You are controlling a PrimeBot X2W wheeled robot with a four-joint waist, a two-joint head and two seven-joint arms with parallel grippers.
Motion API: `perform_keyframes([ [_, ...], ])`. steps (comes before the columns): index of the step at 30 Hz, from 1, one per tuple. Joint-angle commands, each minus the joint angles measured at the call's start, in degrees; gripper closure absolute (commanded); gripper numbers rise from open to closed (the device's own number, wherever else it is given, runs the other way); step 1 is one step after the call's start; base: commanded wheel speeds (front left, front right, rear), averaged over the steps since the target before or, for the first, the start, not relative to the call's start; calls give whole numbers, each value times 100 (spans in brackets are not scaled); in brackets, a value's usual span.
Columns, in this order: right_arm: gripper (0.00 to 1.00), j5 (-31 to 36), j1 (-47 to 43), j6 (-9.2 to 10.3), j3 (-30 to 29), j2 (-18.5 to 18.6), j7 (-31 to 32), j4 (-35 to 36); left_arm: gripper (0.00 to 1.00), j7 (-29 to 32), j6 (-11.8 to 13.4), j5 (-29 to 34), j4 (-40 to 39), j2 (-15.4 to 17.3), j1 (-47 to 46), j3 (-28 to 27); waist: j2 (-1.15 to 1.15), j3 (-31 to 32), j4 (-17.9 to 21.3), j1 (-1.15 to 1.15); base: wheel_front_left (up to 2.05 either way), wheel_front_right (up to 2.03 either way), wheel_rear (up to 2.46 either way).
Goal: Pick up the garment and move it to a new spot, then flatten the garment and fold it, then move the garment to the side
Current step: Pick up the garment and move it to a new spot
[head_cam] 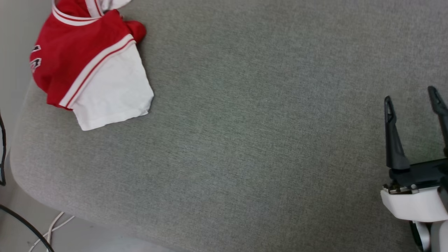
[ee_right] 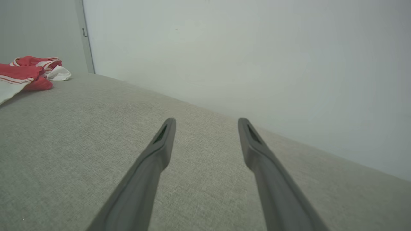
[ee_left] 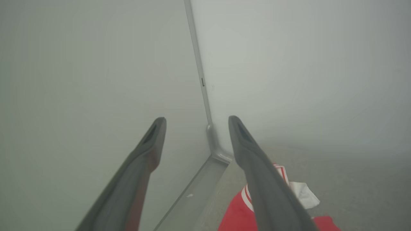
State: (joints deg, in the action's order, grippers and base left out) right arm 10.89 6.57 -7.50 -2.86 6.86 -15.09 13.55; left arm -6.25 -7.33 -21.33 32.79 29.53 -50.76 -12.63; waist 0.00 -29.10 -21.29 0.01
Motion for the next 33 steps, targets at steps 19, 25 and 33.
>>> perform_keyframes([
  [19,0,114,239,2,-182,453,-11,492,0,4085,-3,-3736,-81,1562,-493,3116,0,-1098,334,-1,0,0,0],
  [25,0,137,279,2,-158,484,-4,501,0,4528,-3,-4029,209,1552,-356,3743,0,-1289,424,-1,0,0,0],
  [33,0,127,385,2,-24,450,4,466,100,4481,-10,-4152,747,1049,-527,4365,0,-1254,504,-1,0,0,0],
])
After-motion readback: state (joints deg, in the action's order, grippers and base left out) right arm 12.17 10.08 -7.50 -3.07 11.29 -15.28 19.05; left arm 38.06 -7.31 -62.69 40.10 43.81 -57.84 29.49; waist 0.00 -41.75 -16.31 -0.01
